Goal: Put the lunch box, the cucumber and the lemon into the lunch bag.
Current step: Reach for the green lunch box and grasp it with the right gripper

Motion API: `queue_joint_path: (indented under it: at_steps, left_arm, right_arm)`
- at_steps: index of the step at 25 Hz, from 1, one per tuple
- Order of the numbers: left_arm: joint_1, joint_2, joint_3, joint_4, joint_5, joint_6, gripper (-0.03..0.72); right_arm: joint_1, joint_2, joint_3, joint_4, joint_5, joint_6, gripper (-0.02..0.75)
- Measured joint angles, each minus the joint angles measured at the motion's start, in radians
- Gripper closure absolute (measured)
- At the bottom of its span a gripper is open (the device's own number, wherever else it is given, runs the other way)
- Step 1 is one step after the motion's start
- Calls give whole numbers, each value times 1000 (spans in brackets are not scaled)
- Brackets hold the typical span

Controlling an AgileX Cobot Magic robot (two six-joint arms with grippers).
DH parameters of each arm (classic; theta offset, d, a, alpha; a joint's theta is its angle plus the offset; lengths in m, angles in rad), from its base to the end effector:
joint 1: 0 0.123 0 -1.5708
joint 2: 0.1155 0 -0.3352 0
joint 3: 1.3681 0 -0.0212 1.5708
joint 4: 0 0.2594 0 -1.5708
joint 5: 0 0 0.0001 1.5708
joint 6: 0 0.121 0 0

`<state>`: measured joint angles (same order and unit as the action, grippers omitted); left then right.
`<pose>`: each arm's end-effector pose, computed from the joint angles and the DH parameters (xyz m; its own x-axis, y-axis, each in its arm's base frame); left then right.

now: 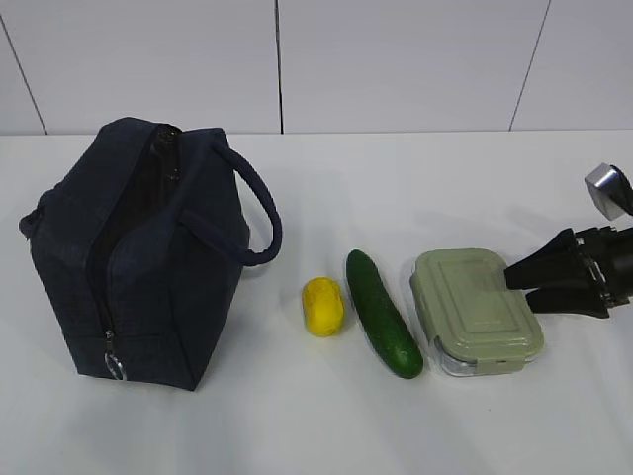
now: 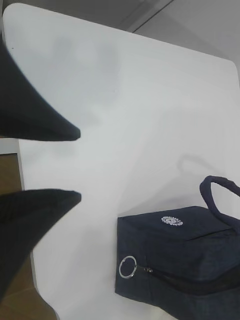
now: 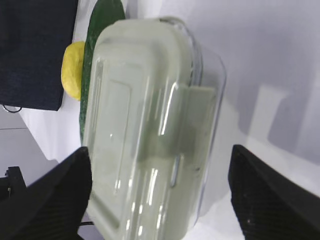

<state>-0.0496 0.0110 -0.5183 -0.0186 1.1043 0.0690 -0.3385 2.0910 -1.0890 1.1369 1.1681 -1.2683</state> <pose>-0.0240 -0.0008 0.2690 -0.4826 0.0846 -0.8718 0.0935 0.9946 0.0448 0.3786 -0.0262 0.1340 -0.9399 0.0177 -0.3410 -0.2665 0.5865 0.7649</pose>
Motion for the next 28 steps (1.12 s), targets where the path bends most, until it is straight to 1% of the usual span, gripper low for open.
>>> queue_joint_path:
  at_steps: [12, 17, 22, 28]
  left_arm:
    - [0, 0, 0, 0, 0, 0, 451]
    - [0, 0, 0, 0, -2, 0, 451]
    - [0, 0, 0, 0, -2, 0, 451]
    - [0, 0, 0, 0, -2, 0, 451]
  right_arm:
    - [0, 22, -45, 6, 0, -25, 97]
    - [19, 22, -45, 4, 0, -35, 97]
    - [42, 22, -45, -23, 0, -38, 99]
    - [50, 29, -45, -25, 0, -38, 107]
